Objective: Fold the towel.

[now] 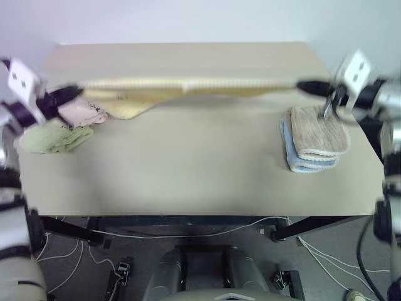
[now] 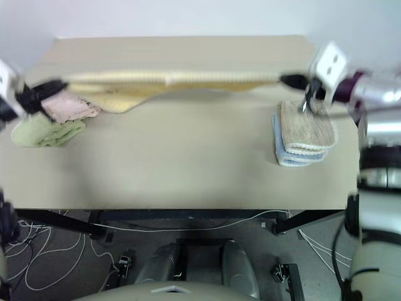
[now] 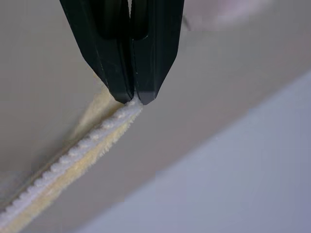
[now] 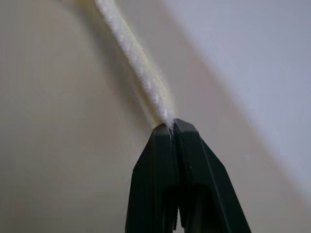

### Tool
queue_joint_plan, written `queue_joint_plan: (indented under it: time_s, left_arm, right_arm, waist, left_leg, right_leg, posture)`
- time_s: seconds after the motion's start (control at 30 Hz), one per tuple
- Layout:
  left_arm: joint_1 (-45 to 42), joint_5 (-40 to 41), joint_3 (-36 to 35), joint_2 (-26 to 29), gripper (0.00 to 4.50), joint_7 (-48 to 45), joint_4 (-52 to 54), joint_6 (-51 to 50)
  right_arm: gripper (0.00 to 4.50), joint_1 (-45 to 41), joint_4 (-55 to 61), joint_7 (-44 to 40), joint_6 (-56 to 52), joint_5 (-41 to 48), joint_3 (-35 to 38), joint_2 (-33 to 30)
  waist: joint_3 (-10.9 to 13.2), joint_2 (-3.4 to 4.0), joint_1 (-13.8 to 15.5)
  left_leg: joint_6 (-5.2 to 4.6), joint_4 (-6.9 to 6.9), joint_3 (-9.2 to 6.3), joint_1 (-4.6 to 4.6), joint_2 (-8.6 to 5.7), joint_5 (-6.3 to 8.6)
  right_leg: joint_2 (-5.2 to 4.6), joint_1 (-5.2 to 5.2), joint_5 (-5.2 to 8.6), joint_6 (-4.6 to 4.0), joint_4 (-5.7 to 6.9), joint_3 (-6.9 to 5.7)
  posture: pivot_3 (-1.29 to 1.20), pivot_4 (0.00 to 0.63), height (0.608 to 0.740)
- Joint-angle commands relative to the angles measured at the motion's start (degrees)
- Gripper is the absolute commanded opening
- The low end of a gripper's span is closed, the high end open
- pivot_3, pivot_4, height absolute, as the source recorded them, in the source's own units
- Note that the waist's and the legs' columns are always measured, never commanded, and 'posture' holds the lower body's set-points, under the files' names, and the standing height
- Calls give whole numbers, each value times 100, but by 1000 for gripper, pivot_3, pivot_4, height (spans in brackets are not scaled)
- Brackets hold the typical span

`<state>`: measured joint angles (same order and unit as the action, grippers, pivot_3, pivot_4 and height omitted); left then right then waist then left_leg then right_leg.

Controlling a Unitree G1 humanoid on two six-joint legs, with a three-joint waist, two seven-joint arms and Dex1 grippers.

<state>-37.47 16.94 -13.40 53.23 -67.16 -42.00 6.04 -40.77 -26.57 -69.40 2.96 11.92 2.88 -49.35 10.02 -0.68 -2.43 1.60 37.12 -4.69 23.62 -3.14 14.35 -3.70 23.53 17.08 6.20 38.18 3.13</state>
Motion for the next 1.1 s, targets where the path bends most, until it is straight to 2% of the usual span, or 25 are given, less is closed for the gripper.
queue_joint_plan:
  time_s: [0.03,0.2,0.37,0.47,0.6,0.77,1.1]
  left_arm:
    - [966,388,-428,362,0,-315,1145,-540]
    - [2678,621,-804,527,0,-440,2374,-1183]
    - [3851,902,-1319,445,0,-342,3303,-1774]
    - [4209,911,-1481,447,0,-261,3604,-1925]
    - [4003,770,-1447,493,0,-43,3458,-1854]
    - [2977,287,-1066,439,0,489,2624,-1367]
    - [1911,-47,-418,372,0,433,1658,-860]
  right_arm:
    - [36,943,1806,-285,-1013,804,404,-356]
    - [36,2394,3307,-376,-1943,1397,650,-603]
    - [36,3189,4100,-551,-2551,1906,857,-760]
    - [36,3438,4351,-630,-2743,2073,911,-834]
    - [36,3343,4219,-525,-2616,1857,780,-827]
    - [36,2668,3369,-381,-2260,1410,530,-760]
    - [36,1607,2158,-337,-1670,904,215,-628]
  waist:
    - [2,3,-1]
    - [1,3,6]
    - [1,2,60]
    - [1,2,130]
    - [0,2,180]
    - [0,1,178]
    - [0,2,143]
  left_leg:
    - [0,0,-1,5,1,0]
    - [-1,-4,0,-5,7,2]
    - [-5,-4,-2,-22,7,5]
    - [-7,-5,-2,-22,7,7]
    - [-6,-4,-2,-24,7,7]
    - [-6,-3,-3,-24,2,7]
    - [-7,-9,2,-18,2,7]
  right_leg:
    - [-1,7,0,0,2,1]
    - [-9,-4,0,-1,-2,7]
    - [-17,-29,1,-2,-13,4]
    - [-20,-29,1,-2,-18,6]
    - [-21,-33,0,-2,-21,5]
    - [-25,-35,0,-2,-23,-8]
    - [-18,-18,0,-2,-19,-3]
  posture:
    - [0,150,740]
    - [0,150,740]
    - [0,150,740]
    - [0,150,740]
    - [0,150,740]
    - [0,150,740]
    - [0,150,740]
